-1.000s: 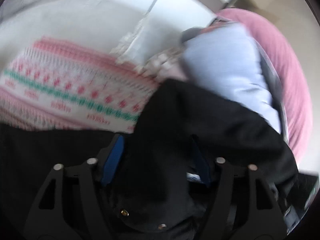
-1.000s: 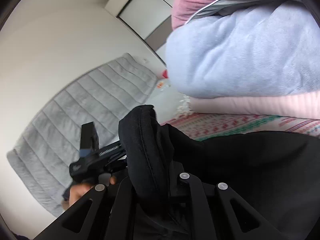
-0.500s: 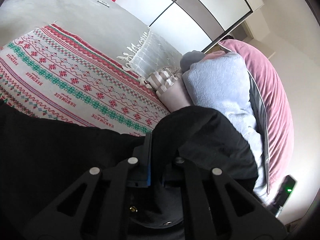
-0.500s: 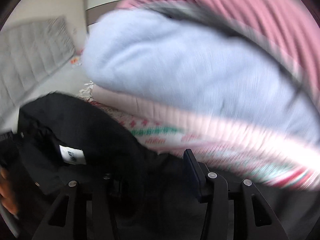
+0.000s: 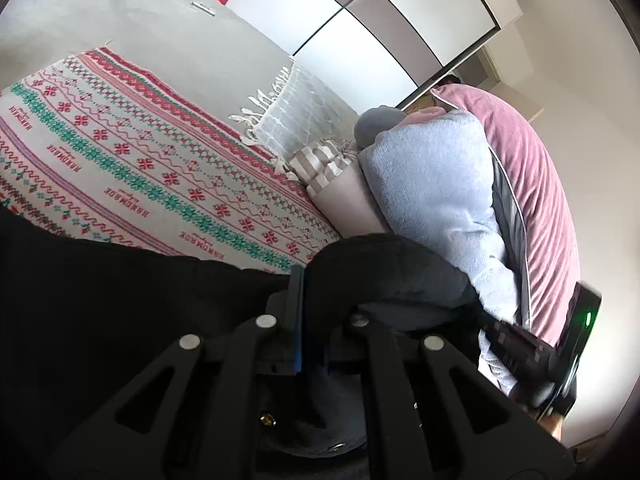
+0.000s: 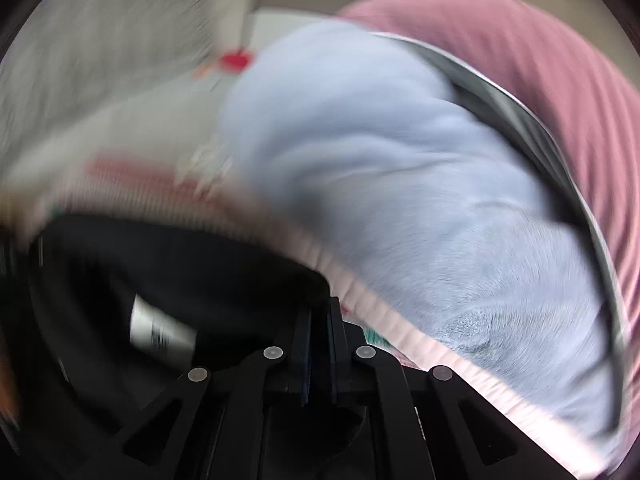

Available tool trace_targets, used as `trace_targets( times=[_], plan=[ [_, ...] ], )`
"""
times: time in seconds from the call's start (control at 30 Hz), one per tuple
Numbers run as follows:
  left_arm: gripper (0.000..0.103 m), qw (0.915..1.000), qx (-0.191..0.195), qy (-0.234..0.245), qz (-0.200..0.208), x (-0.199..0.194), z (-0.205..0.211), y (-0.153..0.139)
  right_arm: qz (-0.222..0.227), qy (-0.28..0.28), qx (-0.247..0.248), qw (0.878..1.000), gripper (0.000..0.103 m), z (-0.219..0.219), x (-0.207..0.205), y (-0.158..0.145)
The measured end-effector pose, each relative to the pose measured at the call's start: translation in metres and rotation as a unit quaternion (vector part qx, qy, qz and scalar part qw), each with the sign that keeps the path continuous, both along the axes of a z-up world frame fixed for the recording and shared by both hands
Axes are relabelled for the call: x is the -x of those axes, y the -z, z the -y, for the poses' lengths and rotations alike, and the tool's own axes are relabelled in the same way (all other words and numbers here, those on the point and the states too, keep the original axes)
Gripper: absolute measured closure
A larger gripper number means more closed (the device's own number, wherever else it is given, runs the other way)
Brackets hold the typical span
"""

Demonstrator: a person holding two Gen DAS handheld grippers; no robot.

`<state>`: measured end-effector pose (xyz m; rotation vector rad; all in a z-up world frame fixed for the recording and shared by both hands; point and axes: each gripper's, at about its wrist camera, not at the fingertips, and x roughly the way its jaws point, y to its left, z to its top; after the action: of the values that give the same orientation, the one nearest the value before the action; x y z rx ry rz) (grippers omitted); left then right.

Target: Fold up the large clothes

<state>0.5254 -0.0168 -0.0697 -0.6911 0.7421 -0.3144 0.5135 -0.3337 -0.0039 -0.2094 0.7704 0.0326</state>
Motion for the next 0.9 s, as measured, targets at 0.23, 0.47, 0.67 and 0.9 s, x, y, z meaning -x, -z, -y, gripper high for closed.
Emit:
trace_targets(
  times=[0.23, 0.47, 0.67, 0.9],
  plan=[
    [0.085, 0.9997, 0.011, -0.005, -0.022, -0.008, -0.004, 0.006, 0.01, 0.051, 0.035, 0.998, 0.089, -0.023, -0.016, 0.019],
    [0.063, 0.9988, -0.027, -0.028, 0.031, 0.037, -0.012, -0.041, 0.021, 0.065, -0.083, 0.994, 0.064, 0.046, 0.106, -0.013],
    [0.06, 0.9992, -0.015, -0.029, -0.023, 0.072, -0.051, -0.051, -0.119, 0.105, -0.246, 0.956, 0.063, 0.126, 0.164, 0.034],
    [0.06, 0.9863, -0.086, -0.089, -0.109, 0.125, -0.124, -0.033, -0.181, 0.132, -0.326, 0.919, 0.067, 0.158, 0.201, 0.095]
  ],
)
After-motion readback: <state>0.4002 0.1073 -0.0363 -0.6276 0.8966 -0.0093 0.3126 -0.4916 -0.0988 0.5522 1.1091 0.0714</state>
